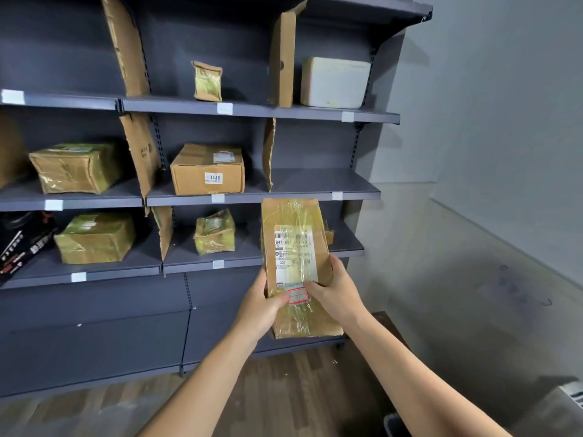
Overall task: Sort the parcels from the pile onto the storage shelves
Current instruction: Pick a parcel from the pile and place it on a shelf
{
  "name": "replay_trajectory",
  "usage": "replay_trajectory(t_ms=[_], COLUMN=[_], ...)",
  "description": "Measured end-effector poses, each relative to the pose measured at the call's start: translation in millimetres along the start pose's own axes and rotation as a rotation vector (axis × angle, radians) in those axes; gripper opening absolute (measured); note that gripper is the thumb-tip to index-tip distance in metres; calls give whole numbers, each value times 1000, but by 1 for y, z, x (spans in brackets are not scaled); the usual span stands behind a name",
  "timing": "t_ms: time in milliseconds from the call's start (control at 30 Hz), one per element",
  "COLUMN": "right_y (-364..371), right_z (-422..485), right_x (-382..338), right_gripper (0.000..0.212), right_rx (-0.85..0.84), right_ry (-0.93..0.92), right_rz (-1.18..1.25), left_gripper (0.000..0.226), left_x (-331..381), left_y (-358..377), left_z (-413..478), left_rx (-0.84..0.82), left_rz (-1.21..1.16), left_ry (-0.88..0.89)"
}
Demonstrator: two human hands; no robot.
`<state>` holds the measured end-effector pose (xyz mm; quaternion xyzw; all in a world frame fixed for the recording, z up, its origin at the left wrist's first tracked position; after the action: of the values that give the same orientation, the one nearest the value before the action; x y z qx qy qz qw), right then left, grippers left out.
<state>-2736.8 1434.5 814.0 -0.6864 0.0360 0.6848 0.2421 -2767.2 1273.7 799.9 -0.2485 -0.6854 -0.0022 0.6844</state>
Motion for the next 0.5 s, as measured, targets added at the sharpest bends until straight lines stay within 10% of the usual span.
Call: replay_trajectory(t_ms=[500], right_y=[88], right_z=[167], right_x=[-47], right_gripper=[71], right_rx=[-401], right_ry=[-155], right_rz=[87], left_gripper=[50], left_x=[17], left_y=[-86], left_z=[110], left_rx=[285], left_rz=[-36], left_ry=[-124])
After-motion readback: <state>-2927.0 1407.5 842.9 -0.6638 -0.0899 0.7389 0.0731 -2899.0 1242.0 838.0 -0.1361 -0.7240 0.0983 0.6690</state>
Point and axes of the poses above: each hand's wrist, its own z-axis towards the middle knuckle, its own y-axis out of the palm, x = y × z, the point moved 9 cm from there along z, towards the middle knuckle, and after that the axes turned 9 degrees about z, right-handed, at the moved point
